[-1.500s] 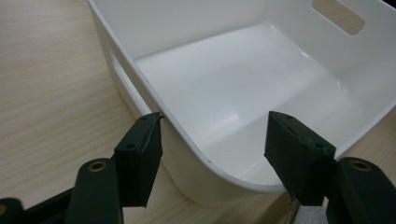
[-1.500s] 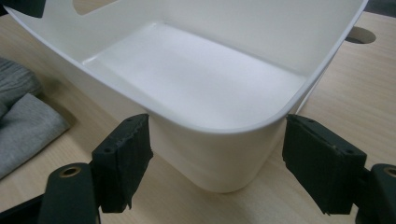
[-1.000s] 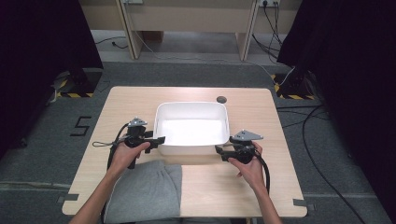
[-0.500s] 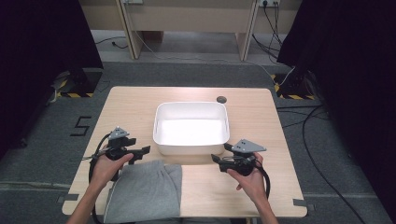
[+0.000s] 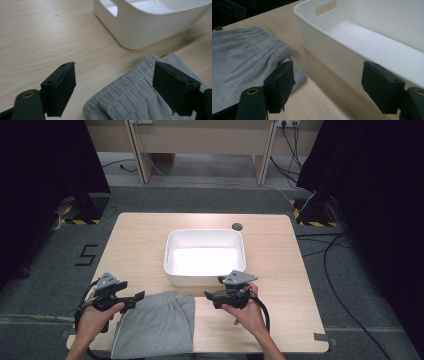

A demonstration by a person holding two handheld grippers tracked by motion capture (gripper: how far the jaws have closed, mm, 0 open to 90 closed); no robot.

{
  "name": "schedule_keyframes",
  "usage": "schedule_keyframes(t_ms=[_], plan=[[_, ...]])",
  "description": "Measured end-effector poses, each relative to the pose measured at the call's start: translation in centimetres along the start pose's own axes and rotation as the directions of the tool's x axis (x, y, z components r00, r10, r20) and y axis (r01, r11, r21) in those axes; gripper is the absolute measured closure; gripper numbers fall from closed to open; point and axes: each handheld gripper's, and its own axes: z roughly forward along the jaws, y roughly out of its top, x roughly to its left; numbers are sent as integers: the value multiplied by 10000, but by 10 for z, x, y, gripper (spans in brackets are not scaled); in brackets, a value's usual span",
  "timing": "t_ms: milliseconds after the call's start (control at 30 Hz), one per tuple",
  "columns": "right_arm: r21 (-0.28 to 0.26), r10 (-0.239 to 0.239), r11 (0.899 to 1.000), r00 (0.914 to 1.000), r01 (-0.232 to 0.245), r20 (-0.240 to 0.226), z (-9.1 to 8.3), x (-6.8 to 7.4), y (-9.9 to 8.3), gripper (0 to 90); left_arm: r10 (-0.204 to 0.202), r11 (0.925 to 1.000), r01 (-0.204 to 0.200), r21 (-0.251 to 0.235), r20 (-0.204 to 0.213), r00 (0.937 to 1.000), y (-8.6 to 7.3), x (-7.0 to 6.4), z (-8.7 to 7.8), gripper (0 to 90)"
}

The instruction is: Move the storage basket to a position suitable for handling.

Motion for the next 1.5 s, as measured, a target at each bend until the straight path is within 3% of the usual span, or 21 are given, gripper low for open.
schedule_keyframes(t_ms=[300,433,533,700,833,900,967,1133,1200,1400,1500], plan=[[365,-541,9978,9973,560,-492,28,22,6,254,-96,9999,96,33,-147,9998,-27,4,-21,188],[485,-695,9961,9943,735,-807,41,33,7,254,171,9983,-160,552,-184,9997,-36,3,-18,192],[629,-863,9937,9913,929,-995,49,38,7,252,138,9971,-129,753,-112,9998,-42,3,-14,198],[1018,-1135,9870,9882,1240,-1027,67,46,4,244,353,9916,-330,1252,-162,9992,-49,4,-5,224],[1381,-1310,9790,9816,1502,-1392,82,56,-2,244,321,9894,-352,1409,242,9992,-52,2,-1,298],[1526,-1110,9786,9789,1378,-1716,89,59,-6,249,205,9882,-302,1502,658,9976,-54,-2,3,349],[1669,-1184,9748,9774,1481,-1753,92,61,-8,254,13,9867,-158,1615,893,9960,-56,-5,7,351],[1939,-1302,9671,9754,1645,-1779,93,60,-15,313,-347,9855,144,1690,1182,9924,-56,-11,15,350],[2070,-1493,9616,9765,1800,-1556,85,53,-20,349,-396,9858,181,1669,1263,9912,-55,-15,19,351],[2059,-1219,9675,9842,1467,-1286,68,37,-30,363,-51,9847,-225,1728,1580,9874,-46,-37,36,342],[2083,-1169,9691,9895,1322,-845,47,21,-40,363,184,9834,-518,1737,1884,9819,-36,-55,54,342]])
